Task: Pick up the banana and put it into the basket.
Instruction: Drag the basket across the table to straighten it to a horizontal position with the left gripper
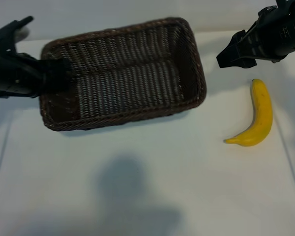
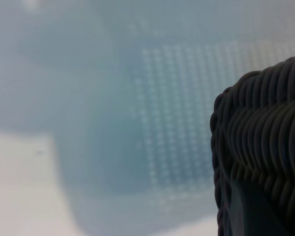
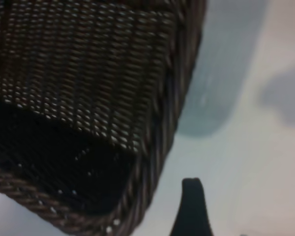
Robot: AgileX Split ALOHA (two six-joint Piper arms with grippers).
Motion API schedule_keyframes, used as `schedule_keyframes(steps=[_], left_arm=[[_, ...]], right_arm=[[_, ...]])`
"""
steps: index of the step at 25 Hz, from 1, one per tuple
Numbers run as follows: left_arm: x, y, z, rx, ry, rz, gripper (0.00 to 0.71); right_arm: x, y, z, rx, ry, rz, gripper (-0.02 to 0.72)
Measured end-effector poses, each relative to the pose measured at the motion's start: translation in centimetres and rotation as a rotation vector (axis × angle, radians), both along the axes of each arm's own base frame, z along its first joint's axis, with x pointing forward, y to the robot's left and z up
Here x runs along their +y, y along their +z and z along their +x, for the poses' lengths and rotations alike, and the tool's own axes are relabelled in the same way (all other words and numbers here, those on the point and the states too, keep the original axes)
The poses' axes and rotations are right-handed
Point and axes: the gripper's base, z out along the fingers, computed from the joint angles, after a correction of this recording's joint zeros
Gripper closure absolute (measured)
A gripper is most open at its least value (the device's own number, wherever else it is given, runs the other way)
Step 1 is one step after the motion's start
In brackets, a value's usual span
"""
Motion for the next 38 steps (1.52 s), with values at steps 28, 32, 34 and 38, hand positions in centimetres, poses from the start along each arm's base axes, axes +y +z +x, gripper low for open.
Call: schedule_keyframes(steps=[28, 32, 34, 38], left_arm=[[-2.1, -6.3, 3.4, 0.075, -0.165, 0.026, 0.538], [-2.3, -6.2, 3.2, 0.106, -0.151, -0.011, 0.288], [-2.4, -6.2, 3.1, 0.125, -0.135, -0.028, 0.165], [-2.5, -5.9, 2.8, 0.147, -0.143, -0.041, 0.098]], right_arm=[[0.0, 0.0, 0.1, -0.005, -0.004, 0.0, 0.143], [0.0, 0.0, 0.1, -0.005, -0.004, 0.0, 0.143], [0.0, 0.0, 0.1, -0.005, -0.005, 0.0, 0.143], [0.0, 0.0, 0.1, -0.005, -0.005, 0.0, 0.143]])
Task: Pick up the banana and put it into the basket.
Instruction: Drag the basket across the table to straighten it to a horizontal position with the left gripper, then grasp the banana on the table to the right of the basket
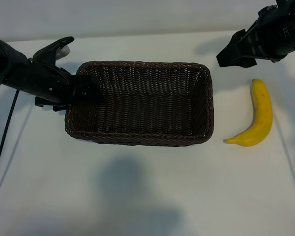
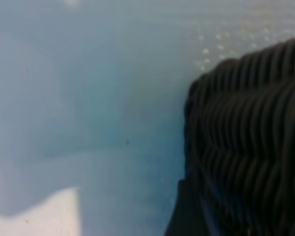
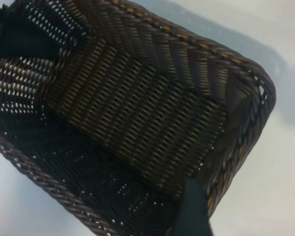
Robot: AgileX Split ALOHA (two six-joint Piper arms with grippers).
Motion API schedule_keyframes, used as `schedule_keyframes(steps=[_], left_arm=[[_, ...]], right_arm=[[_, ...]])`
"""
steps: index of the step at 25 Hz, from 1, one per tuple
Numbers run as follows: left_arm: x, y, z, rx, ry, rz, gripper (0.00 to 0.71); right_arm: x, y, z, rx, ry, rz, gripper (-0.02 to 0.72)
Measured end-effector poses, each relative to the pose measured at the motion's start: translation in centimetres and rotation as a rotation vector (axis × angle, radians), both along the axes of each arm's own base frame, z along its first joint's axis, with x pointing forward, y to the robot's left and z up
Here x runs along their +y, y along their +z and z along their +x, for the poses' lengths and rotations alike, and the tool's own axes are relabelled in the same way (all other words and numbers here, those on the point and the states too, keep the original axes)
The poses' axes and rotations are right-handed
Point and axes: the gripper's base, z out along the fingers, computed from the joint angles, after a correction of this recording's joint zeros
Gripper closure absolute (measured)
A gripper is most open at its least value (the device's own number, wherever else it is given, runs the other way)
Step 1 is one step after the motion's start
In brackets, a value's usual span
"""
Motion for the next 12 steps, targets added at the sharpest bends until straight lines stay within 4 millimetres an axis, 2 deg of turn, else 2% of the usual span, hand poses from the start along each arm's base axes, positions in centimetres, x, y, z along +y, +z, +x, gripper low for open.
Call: schedule_keyframes(steps=[5, 12], left_arm=[[0.2, 2.6, -0.4, -0.063, -0.007, 0.017, 0.105], [2.1, 6.6, -2.0, -0.092, -0.032, 0.057, 0.105]], right_arm=[[0.0, 0.0, 0.0, 0.0, -0.001, 0.0, 0.143], [0.0, 0.0, 0.0, 0.001, -0.001, 0.001, 0.143]])
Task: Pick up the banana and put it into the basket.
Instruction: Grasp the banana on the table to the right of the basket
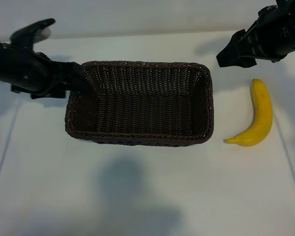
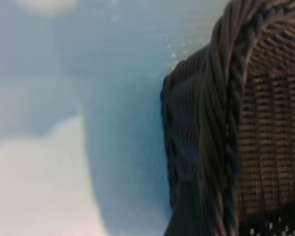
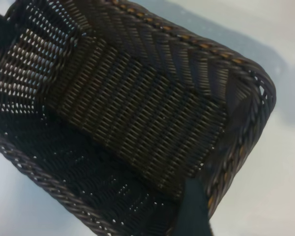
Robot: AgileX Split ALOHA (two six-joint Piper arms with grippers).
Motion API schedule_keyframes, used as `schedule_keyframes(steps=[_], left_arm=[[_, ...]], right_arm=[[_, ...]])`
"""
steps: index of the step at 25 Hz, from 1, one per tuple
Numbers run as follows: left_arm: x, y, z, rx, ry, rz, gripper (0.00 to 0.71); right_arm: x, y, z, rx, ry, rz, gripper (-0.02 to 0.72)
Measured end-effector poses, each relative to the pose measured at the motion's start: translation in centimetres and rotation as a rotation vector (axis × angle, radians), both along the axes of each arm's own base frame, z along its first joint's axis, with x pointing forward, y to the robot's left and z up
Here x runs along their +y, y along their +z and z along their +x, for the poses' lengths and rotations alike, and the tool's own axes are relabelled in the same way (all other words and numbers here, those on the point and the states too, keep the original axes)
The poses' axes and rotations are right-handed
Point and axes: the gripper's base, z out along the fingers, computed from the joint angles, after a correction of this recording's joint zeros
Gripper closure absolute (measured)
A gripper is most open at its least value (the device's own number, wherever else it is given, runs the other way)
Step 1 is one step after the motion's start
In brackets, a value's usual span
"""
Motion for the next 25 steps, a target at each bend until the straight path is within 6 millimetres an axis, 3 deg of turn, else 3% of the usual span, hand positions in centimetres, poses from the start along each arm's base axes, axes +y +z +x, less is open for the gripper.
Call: schedule_keyframes(steps=[7, 10, 21, 25], left_arm=[[1.0, 6.6, -3.4, -0.138, -0.043, 0.023, 0.105], [0.7, 8.3, -4.7, -0.169, -0.072, 0.003, 0.105], [-1.1, 9.0, -5.6, -0.174, -0.182, -0.044, 0.105], [-1.2, 9.0, -5.7, -0.177, -0.188, -0.044, 0.106]], right_arm=[[0.0, 0.0, 0.0, -0.001, -0.002, 0.001, 0.143], [-0.1, -0.1, 0.0, 0.006, -0.014, -0.009, 0.141], [-5.1, -1.4, 0.5, 0.085, -0.238, -0.305, 0.124], [-5.2, -3.0, 1.3, 0.131, -0.24, -0.338, 0.11]])
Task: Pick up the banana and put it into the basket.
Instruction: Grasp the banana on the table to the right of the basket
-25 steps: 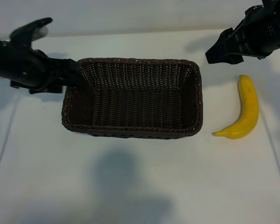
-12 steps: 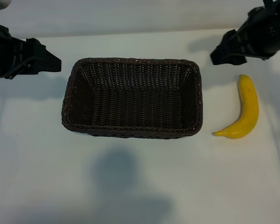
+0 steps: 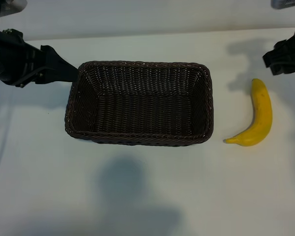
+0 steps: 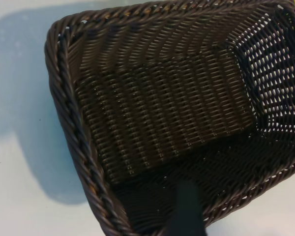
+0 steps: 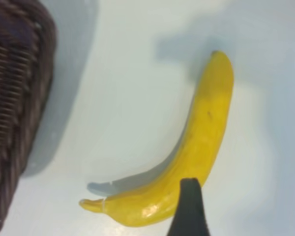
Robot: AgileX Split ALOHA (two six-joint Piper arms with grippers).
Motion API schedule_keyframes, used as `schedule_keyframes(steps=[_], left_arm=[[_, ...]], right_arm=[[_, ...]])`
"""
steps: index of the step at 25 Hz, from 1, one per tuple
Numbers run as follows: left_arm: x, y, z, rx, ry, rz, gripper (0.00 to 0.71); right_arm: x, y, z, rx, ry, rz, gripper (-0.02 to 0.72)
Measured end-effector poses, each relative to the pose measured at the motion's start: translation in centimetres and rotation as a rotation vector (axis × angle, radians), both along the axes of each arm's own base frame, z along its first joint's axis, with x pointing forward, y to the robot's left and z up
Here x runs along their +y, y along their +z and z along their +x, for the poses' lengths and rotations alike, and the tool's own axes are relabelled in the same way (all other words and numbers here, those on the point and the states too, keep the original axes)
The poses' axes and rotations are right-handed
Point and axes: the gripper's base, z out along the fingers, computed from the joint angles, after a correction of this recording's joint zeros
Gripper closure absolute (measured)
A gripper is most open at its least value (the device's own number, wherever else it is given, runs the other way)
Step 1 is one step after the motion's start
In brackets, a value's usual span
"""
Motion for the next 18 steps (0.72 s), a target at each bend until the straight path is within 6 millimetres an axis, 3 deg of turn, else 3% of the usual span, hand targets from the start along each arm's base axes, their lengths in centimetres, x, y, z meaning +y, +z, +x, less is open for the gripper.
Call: schedule_keyframes(steps=[8, 18], left_arm=[[0.0, 0.0, 0.0, -0.003, 0.001, 0.0, 0.106], [0.0, 0.0, 0.0, -0.004, 0.002, 0.0, 0.106]], right_arm=[[0.5, -6.3, 2.4, 0.159, -0.007, -0.014, 0.068], [1.2, -9.8, 3.6, 0.199, -0.01, 0.043, 0.069]])
